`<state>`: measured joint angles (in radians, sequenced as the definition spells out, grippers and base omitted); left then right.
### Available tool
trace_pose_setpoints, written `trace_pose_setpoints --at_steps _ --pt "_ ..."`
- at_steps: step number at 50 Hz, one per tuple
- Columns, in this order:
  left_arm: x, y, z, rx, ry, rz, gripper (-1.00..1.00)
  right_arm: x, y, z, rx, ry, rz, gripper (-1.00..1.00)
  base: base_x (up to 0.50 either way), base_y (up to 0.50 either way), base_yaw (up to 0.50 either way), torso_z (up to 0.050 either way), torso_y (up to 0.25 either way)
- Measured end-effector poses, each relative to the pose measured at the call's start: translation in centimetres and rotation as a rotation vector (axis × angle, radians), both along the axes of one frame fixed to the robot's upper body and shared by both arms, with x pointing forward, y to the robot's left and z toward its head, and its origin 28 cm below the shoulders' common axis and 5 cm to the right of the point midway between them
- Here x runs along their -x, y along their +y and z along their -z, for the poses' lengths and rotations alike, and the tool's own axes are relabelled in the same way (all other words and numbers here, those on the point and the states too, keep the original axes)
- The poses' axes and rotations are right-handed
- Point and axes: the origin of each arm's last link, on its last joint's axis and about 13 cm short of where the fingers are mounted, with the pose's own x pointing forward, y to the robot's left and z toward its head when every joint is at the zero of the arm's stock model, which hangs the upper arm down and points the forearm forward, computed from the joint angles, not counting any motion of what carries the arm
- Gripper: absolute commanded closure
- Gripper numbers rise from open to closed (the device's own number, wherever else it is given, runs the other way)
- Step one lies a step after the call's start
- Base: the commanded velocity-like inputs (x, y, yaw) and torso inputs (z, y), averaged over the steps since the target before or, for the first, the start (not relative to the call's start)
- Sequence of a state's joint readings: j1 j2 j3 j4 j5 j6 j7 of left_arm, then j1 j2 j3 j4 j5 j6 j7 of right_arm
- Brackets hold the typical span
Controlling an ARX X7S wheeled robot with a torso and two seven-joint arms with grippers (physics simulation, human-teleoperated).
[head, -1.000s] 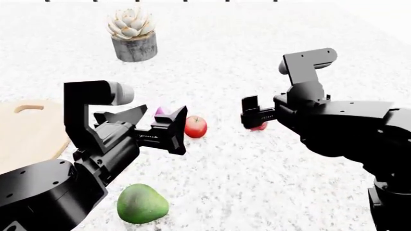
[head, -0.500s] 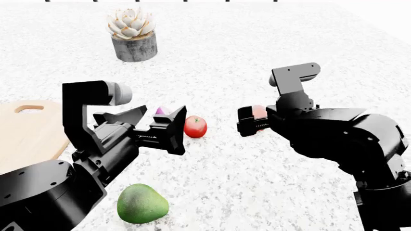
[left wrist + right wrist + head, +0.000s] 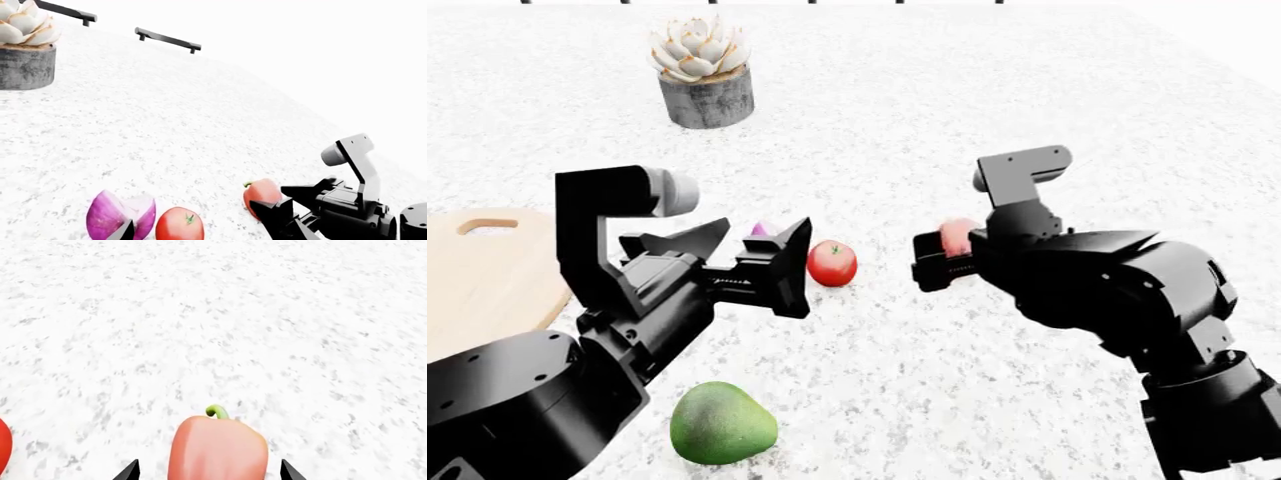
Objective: Place the avocado, onion, tomato and bell pepper on the cutting board.
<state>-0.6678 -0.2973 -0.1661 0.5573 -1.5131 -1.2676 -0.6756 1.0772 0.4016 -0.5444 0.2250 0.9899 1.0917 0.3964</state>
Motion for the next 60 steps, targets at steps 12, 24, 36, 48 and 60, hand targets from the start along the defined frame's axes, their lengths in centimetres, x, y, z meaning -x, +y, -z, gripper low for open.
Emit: trace_pose_setpoints --at_steps 12,24,36,48,60 --pt "0.1 0.1 0.0 0.001 0.000 -0.007 -1.00 -0.3 0.2 0.8 0.013 0.022 0.003 -1.00 0.00 0.00 0.00 0.000 0.000" --pt "0.1 0.2 0.1 0.003 0.001 -0.011 -1.00 -0.5 0.1 1.3 0.033 0.029 0.020 1.00 0.00 0.00 0.00 0.000 0.000" --pt "0.4 0.2 0.0 0.004 0.000 -0.014 -1.00 -0.3 0.1 1.1 0.024 0.011 0.030 1.00 0.00 0.00 0.00 0.000 0.000" --pt "0.4 0.3 -0.1 0.003 -0.008 -0.021 -1.00 0.8 0.0 -1.1 -0.021 -0.068 0.014 1.00 0.00 0.00 0.00 0.000 0.001" --pt "0.4 0.5 -0.2 -0.016 -0.014 -0.049 -1.00 2.7 0.0 -2.8 -0.054 -0.137 -0.025 1.00 0.00 0.00 0.00 0.000 0.000"
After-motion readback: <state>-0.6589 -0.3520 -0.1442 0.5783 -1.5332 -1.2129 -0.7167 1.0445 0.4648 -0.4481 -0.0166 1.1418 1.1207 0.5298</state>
